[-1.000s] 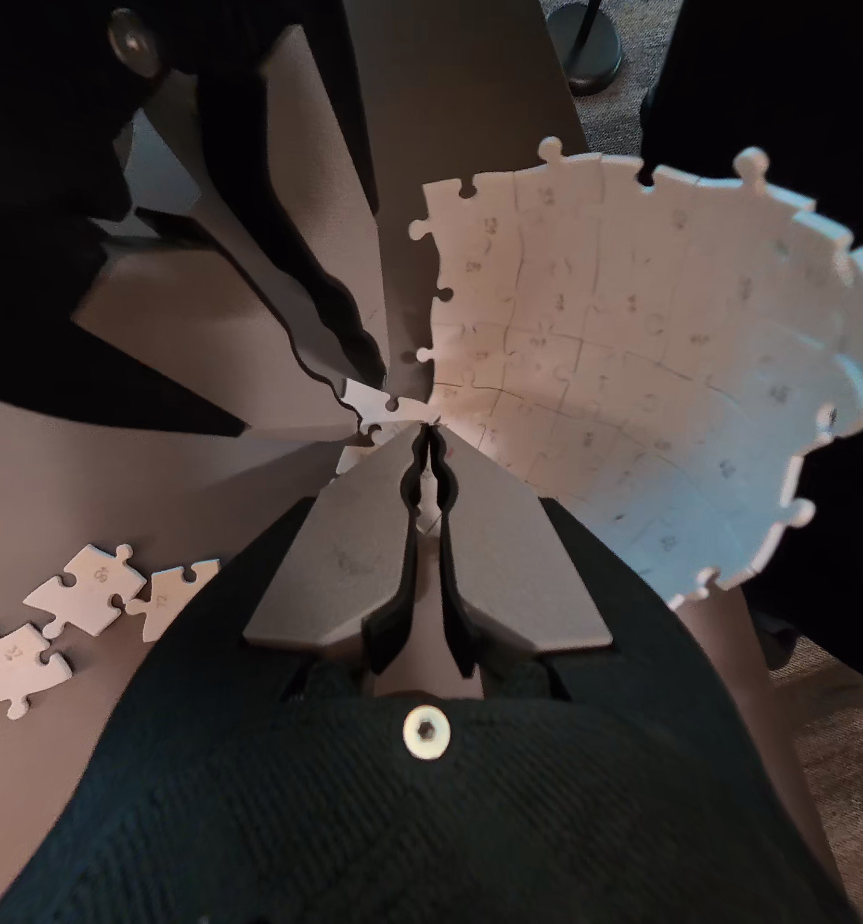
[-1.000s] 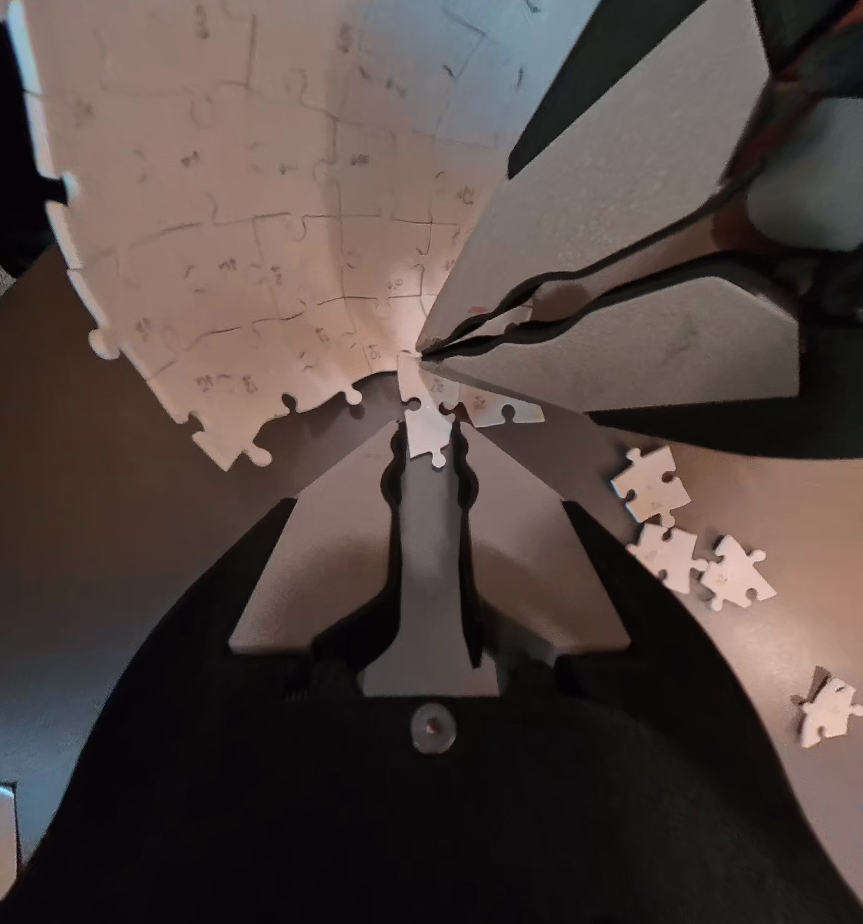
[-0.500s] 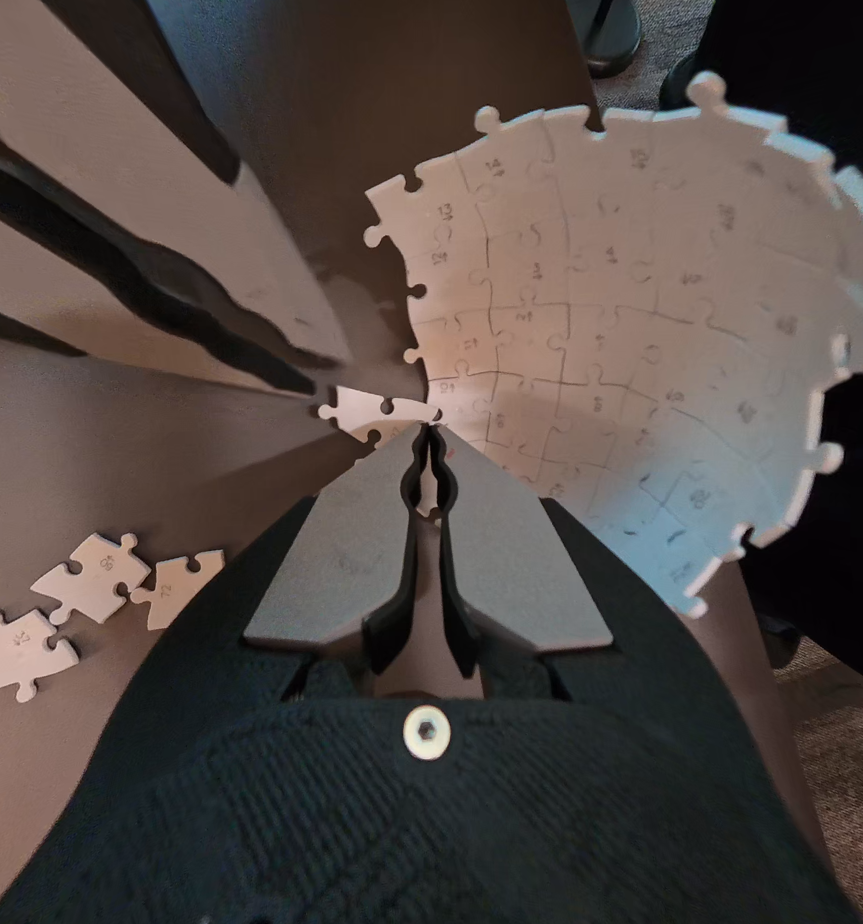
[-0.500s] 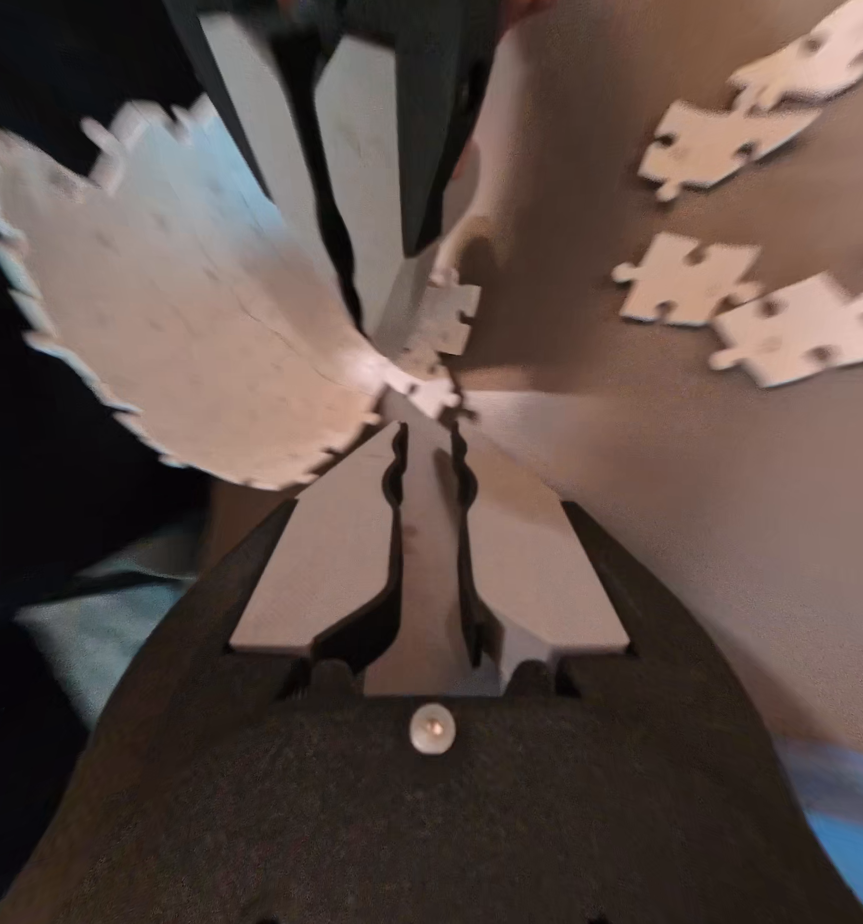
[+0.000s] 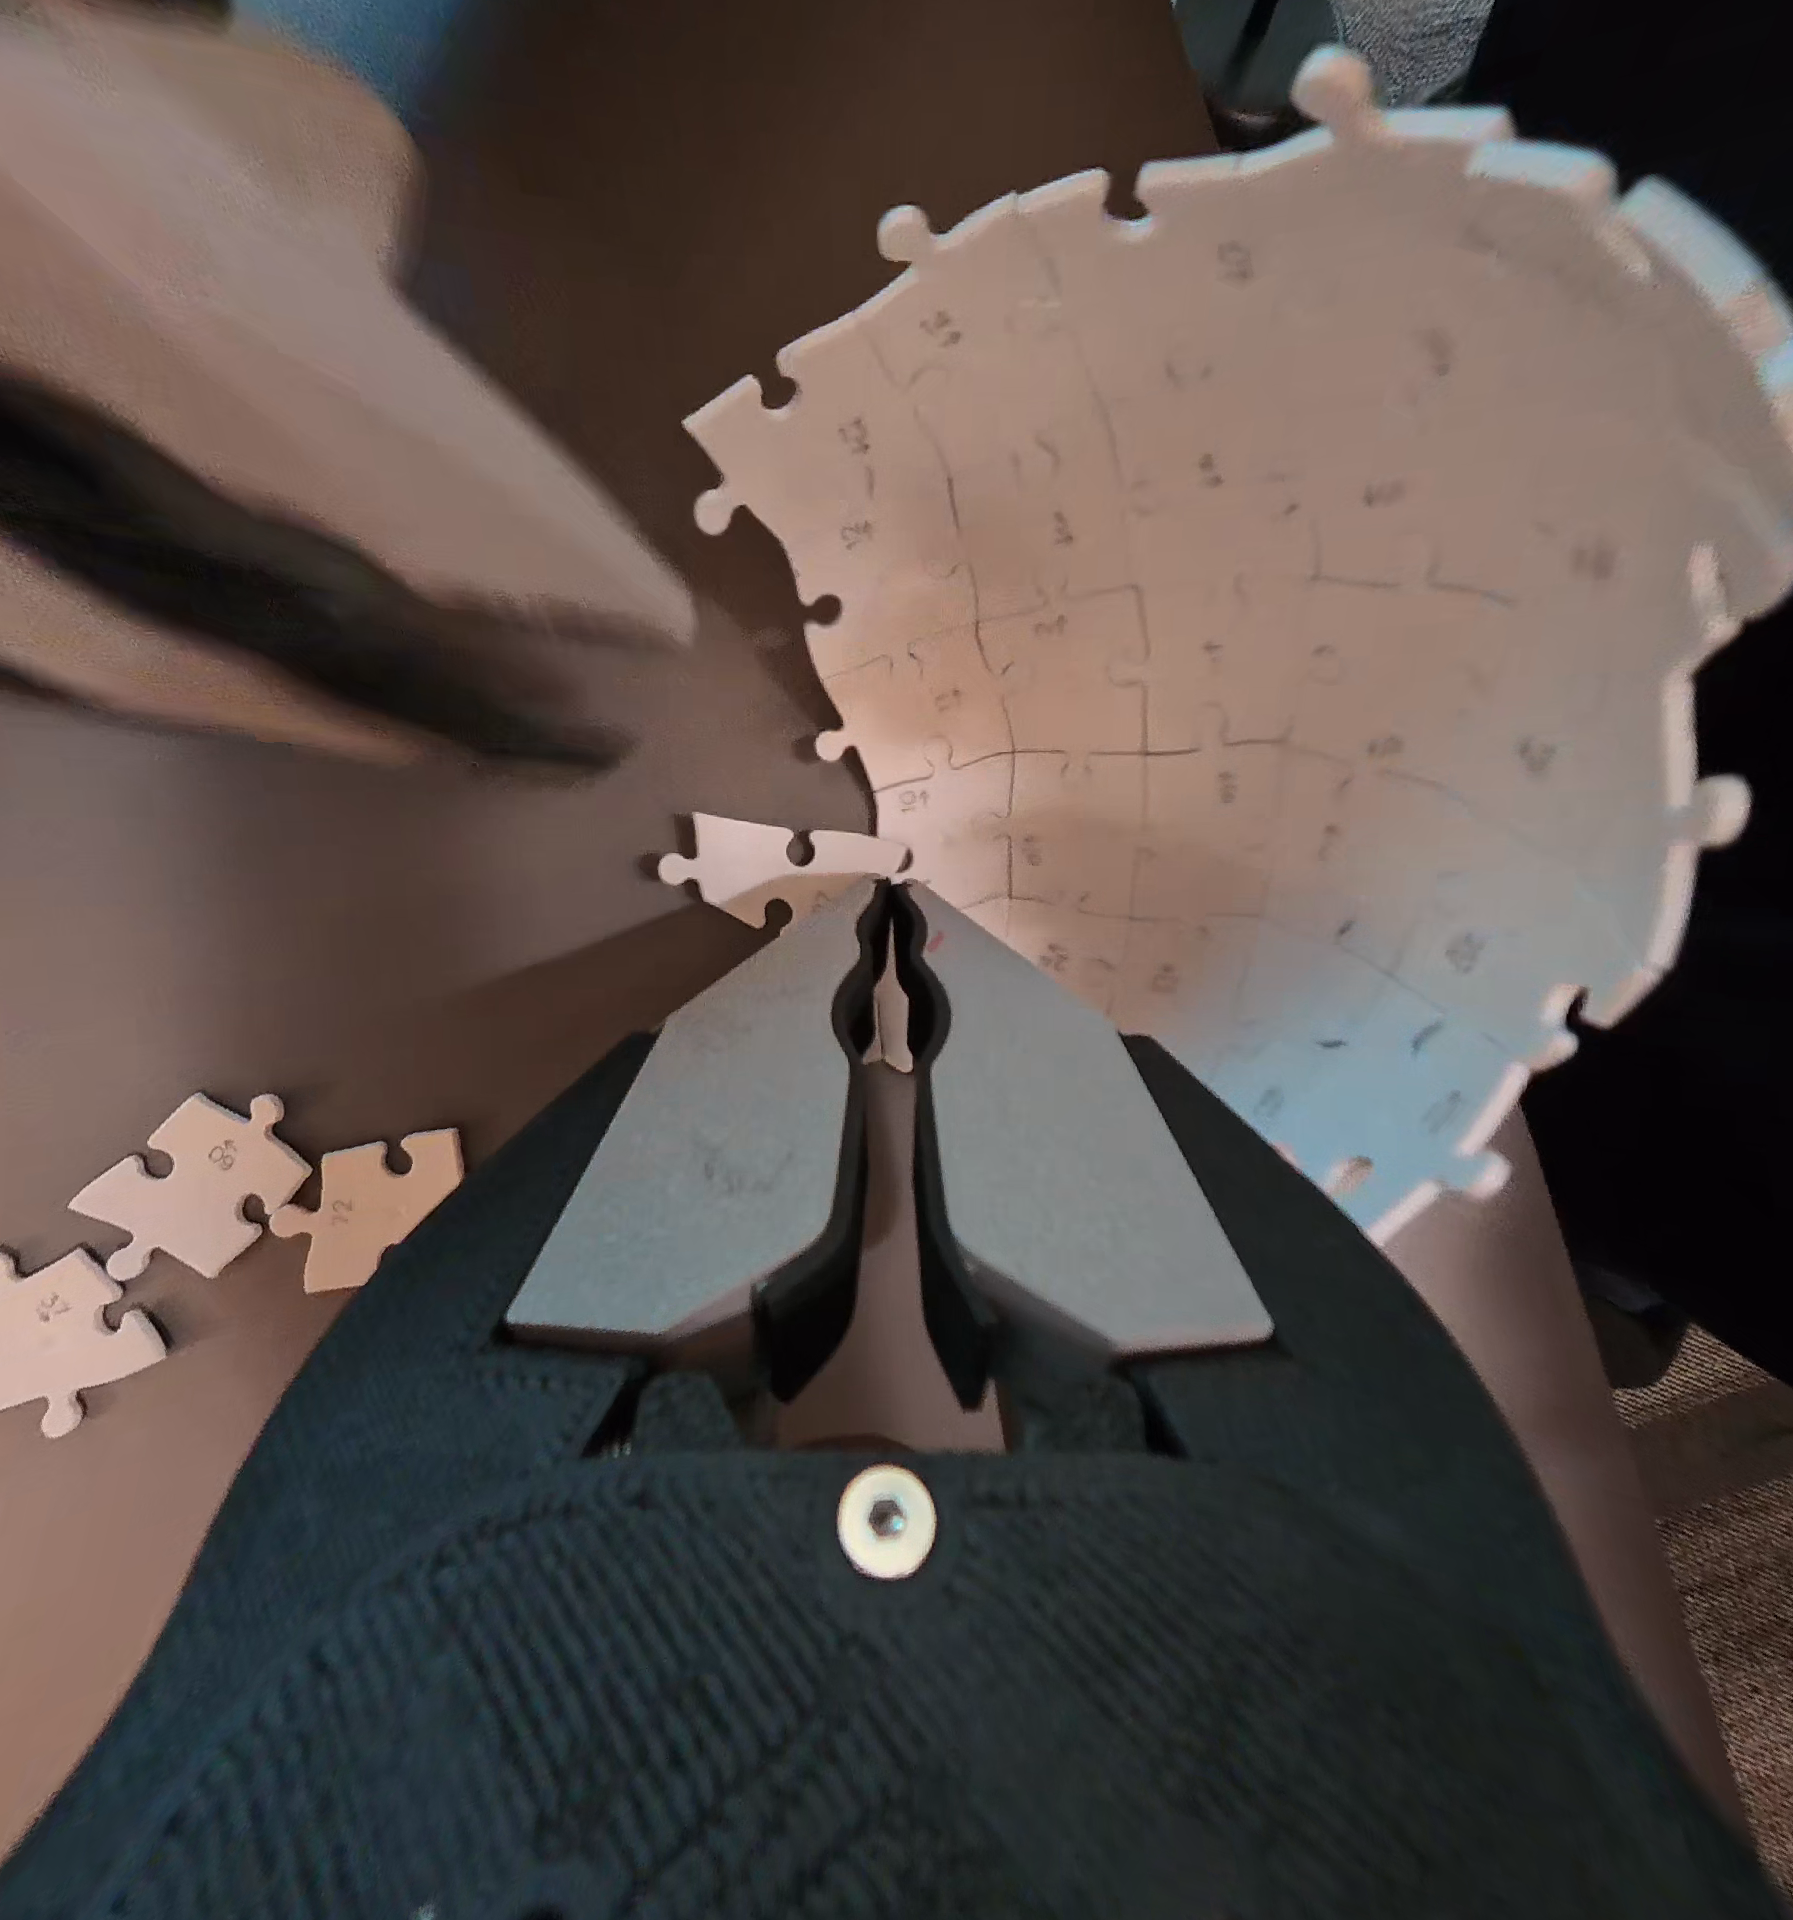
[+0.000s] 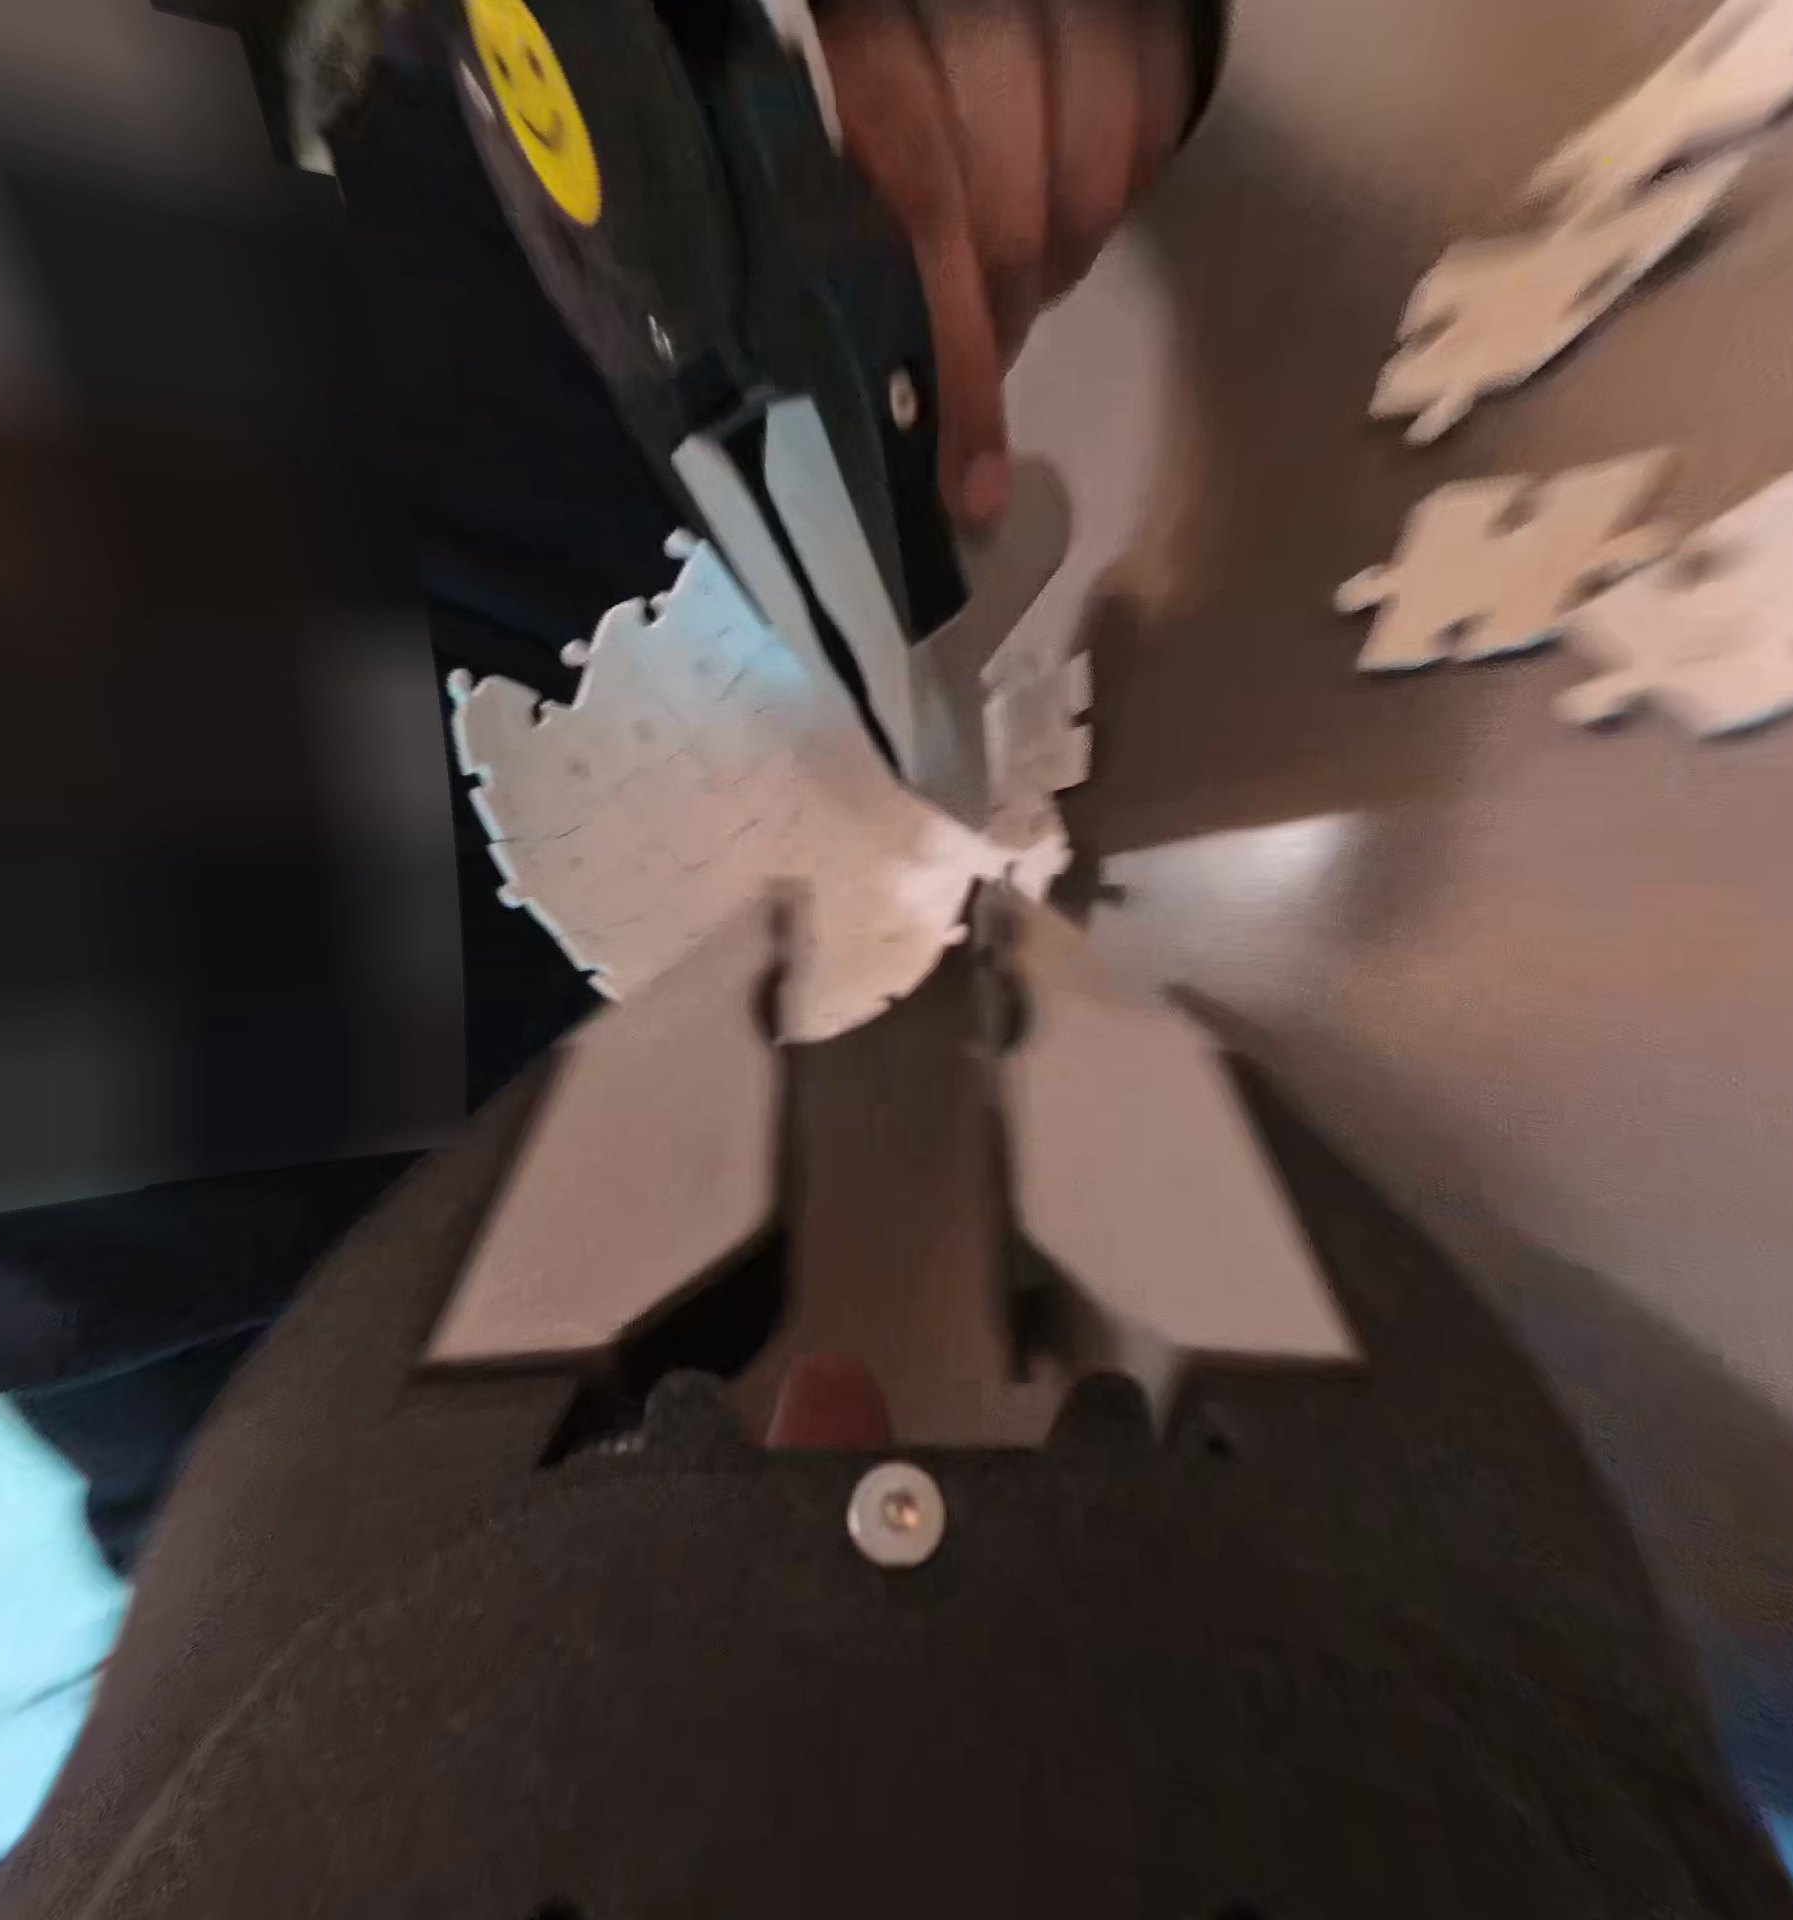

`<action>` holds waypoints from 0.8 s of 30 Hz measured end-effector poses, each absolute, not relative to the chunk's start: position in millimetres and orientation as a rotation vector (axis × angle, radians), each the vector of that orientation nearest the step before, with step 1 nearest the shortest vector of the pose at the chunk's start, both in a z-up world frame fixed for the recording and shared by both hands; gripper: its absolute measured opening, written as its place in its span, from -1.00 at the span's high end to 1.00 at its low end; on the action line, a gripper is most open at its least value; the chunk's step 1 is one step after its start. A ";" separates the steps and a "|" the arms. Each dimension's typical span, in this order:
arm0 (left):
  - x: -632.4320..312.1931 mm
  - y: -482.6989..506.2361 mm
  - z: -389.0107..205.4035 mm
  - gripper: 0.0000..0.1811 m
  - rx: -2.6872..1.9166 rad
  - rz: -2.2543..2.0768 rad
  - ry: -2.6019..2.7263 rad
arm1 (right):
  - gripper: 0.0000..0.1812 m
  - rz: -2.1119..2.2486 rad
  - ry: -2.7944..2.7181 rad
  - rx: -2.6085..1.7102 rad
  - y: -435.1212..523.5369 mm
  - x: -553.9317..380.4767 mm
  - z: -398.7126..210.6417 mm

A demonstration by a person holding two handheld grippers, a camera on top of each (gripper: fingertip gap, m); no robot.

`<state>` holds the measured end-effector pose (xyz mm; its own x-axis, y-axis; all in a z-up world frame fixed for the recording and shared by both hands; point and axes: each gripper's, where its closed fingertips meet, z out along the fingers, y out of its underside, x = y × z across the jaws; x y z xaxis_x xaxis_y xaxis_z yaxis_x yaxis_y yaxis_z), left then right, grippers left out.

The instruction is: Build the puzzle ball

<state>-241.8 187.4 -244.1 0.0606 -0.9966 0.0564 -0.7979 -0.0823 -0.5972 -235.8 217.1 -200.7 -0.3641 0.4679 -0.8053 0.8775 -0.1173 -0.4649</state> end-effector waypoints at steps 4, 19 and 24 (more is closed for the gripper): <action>-241.4 187.1 -243.9 1.00 -1.929 -0.639 1.796 | 0.07 -1.587 2.189 1.866 268.7 -254.7 -186.9; -240.3 186.0 -244.1 1.00 -1.922 -0.618 1.801 | -0.62 -1.820 2.510 3.075 372.6 -245.5 -109.1; -239.2 185.6 -244.4 1.00 -1.920 -0.617 1.803 | -0.73 -1.158 2.127 3.535 408.6 -225.7 -127.1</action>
